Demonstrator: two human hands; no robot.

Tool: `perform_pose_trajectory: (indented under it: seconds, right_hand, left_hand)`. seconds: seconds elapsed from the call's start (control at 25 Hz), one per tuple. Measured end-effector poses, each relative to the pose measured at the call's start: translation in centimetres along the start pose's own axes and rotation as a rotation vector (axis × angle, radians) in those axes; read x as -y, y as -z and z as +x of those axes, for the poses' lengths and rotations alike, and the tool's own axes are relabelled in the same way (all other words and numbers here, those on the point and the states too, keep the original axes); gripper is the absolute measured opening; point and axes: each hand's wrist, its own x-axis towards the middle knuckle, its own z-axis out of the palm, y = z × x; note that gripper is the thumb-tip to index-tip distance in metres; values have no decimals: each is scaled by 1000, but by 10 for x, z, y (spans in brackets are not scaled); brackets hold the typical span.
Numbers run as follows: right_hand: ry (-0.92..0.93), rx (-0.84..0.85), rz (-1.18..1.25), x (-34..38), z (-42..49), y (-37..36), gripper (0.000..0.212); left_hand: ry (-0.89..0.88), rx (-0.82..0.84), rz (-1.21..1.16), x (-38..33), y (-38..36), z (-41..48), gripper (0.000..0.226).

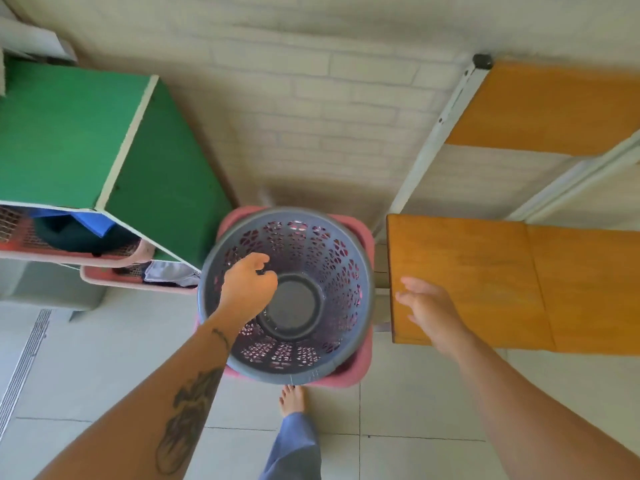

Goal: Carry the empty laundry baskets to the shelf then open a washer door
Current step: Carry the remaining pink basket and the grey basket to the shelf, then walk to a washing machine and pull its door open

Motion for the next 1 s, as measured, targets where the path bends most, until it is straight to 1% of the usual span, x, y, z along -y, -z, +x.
perform_pose_trajectory:
  seconds: [0.12, 0.28, 0.4, 0.52, 0.76, 0.88, 1.0]
  right_hand:
    - [84, -52, -51, -10, -41, 56, 46]
    - [191, -210, -29, -51, -106, 148, 41]
    - [269, -312, -16, -98, -160, 227, 42]
    - [318, -432, 15, -153, -220, 313, 44]
    - [249, -764, 99, -250, -311, 471, 44]
    - [209, -926, 124, -288, -337, 538, 42]
    - [159, -1023, 90, -318, -349, 600, 39]
  left_hand:
    - [-129, 31, -46, -60, -15, -54, 41]
    - [-324, 88, -32, -137, -51, -145, 33]
    - [-476, 122, -43, -187, -94, -217, 31]
    - [-629, 174, -30, -243, -159, -289, 26]
    - [-869, 451, 62, -355, -301, -426, 21]
    - [-990, 567, 84, -413, -369, -474, 21]
    - [-1083, 643, 85, -472, -435, -506, 22]
